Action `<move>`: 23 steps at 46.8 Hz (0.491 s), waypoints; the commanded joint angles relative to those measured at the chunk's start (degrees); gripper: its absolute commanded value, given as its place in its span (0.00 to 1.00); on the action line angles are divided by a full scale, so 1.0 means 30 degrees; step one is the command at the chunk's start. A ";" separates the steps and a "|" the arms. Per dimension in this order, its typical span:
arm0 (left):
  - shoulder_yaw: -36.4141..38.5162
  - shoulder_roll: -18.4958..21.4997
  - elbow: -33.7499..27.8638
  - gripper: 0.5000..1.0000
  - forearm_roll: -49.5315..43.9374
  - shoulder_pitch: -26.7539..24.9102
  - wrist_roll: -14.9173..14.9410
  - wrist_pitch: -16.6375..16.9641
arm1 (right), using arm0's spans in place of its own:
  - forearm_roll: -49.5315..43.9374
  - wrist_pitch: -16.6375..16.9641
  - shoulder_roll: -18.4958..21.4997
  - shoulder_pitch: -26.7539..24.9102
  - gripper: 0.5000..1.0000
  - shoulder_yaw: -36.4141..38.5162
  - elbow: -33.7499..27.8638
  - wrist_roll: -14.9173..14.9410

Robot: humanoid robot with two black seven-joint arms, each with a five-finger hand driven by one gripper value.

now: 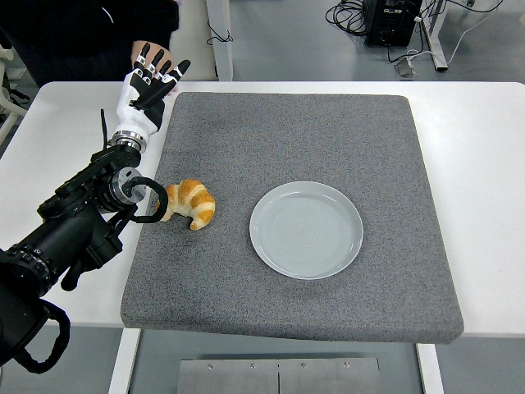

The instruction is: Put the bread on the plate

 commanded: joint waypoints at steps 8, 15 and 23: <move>-0.0234 -0.0028 0.0001 0.94 -0.0147 0.0033 -0.0088 -0.0089 | 0.0000 0.0000 0.0000 0.0000 1.00 0.0000 0.0000 0.0009; -0.0293 0.0031 0.0001 0.94 -0.0177 -0.0025 -0.0117 -0.0118 | 0.0000 0.0000 0.0000 0.0000 1.00 0.0000 0.0000 0.0009; -0.0205 0.0001 -0.0029 0.94 -0.0147 -0.0026 0.0000 -0.0089 | 0.0000 0.0000 0.0000 0.0000 1.00 0.0000 0.0000 0.0009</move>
